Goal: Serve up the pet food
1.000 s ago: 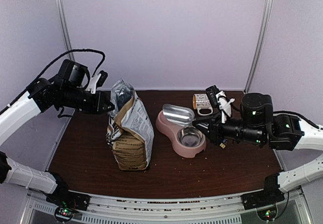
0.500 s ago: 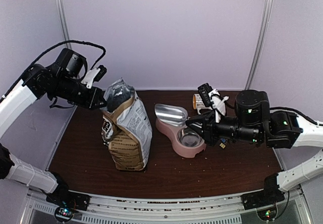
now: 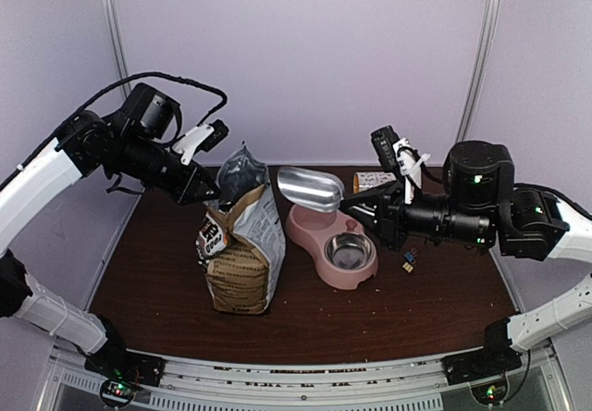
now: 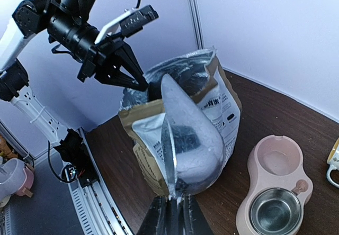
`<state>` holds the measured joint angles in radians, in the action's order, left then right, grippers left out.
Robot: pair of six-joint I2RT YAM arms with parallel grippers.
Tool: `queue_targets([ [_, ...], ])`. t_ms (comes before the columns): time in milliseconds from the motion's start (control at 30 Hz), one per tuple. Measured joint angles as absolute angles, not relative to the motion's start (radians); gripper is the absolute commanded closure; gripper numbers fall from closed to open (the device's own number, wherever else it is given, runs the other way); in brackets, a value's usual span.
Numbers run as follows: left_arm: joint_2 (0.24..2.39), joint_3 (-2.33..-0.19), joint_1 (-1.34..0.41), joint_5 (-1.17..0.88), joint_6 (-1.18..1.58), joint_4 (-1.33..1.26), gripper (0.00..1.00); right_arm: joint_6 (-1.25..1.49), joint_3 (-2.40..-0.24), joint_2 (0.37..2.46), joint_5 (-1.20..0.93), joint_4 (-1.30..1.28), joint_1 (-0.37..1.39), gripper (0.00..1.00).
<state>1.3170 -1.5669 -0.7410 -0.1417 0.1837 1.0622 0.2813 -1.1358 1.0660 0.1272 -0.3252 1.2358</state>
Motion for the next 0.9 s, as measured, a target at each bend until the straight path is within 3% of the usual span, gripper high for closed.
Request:
queue_targets([
  [900,1.413,-1.662,-0.961,-0.184,0.059,1.092,1.00,0.221,-1.715,1.505,0.192,-0.798,1.235,1.00],
])
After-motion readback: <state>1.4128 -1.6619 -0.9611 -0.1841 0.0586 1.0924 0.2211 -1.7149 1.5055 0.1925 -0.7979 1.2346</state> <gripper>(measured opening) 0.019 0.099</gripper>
